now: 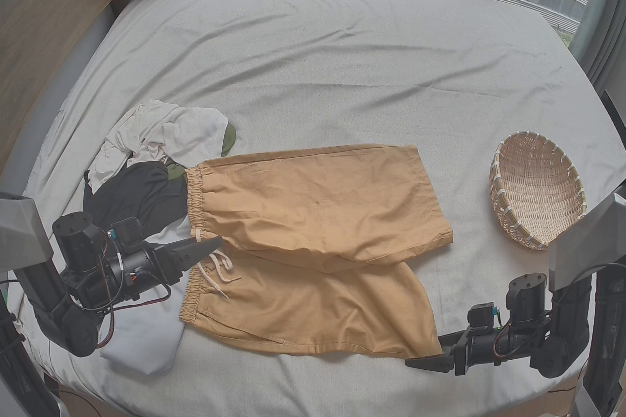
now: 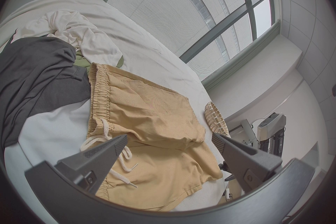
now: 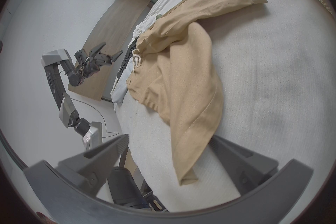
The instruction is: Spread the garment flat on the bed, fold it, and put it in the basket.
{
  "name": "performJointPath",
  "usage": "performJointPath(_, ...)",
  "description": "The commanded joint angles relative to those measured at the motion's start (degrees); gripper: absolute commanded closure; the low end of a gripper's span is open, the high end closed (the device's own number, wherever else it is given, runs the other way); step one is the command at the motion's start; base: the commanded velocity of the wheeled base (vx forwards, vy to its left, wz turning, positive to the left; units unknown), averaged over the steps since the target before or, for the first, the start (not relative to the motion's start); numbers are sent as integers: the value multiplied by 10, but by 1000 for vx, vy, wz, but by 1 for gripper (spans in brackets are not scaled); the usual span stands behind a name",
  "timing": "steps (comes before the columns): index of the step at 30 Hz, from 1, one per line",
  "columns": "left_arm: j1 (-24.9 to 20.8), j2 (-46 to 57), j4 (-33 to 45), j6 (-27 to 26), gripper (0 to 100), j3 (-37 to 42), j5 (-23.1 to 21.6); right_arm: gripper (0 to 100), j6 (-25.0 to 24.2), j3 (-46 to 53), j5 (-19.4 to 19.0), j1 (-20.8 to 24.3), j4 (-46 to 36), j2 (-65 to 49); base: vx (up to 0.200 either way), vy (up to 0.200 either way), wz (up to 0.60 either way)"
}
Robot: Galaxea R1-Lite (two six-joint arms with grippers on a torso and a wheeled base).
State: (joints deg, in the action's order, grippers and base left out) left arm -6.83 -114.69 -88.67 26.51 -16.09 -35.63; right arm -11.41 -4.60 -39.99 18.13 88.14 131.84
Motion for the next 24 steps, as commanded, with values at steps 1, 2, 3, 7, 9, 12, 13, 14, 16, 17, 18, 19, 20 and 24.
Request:
performJointPath(1,0,-2,0,0,0,0,0,0,-34,-30,-1,-3,0,-1,0,0,0)
performJointPath(2,0,-2,0,0,0,-1,-1,0,-38,-31,-1,-3,0,-2,0,0,0)
performJointPath(3,-1,-2,0,0,0,-1,0,0,-57,-41,-2,-2,0,-4,0,0,0)
performJointPath(7,-1,-7,0,-1,0,-1,0,0,-84,-55,-4,-4,0,-5,0,0,0)
performJointPath(9,-1,-9,-1,-1,0,-2,0,0,-100,-58,-6,-3,0,-6,0,0,0)
performJointPath(12,-1,-9,-1,-1,0,-3,0,0,-130,-67,-26,-1,0,-12,0,0,0)
performJointPath(13,-1,-9,-2,-1,0,-3,-1,0,-136,-69,-32,-2,0,-16,0,0,0)
performJointPath(14,-1,-9,-1,-1,0,-2,0,0,-143,-73,-39,-2,0,-20,0,0,0)
performJointPath(16,-1,-9,-1,-1,0,-3,-1,0,-160,-75,-47,-2,0,-33,0,0,0)
performJointPath(17,-1,-9,-2,-1,0,-3,-1,0,-179,-75,-54,-1,0,-50,0,0,0)
performJointPath(18,-1,-9,-1,-1,0,-3,0,0,-199,-75,-61,2,0,-67,0,0,0)
performJointPath(19,-1,-9,-1,-1,0,-3,0,0,-206,-75,-63,2,0,-72,0,0,0)
performJointPath(20,-1,-9,-1,-1,0,-3,0,0,-206,-75,-63,2,0,-72,0,0,0)
performJointPath(24,-1,-15,-2,-1,0,-3,-1,0,-237,-86,-84,2,0,-120,0,0,0)
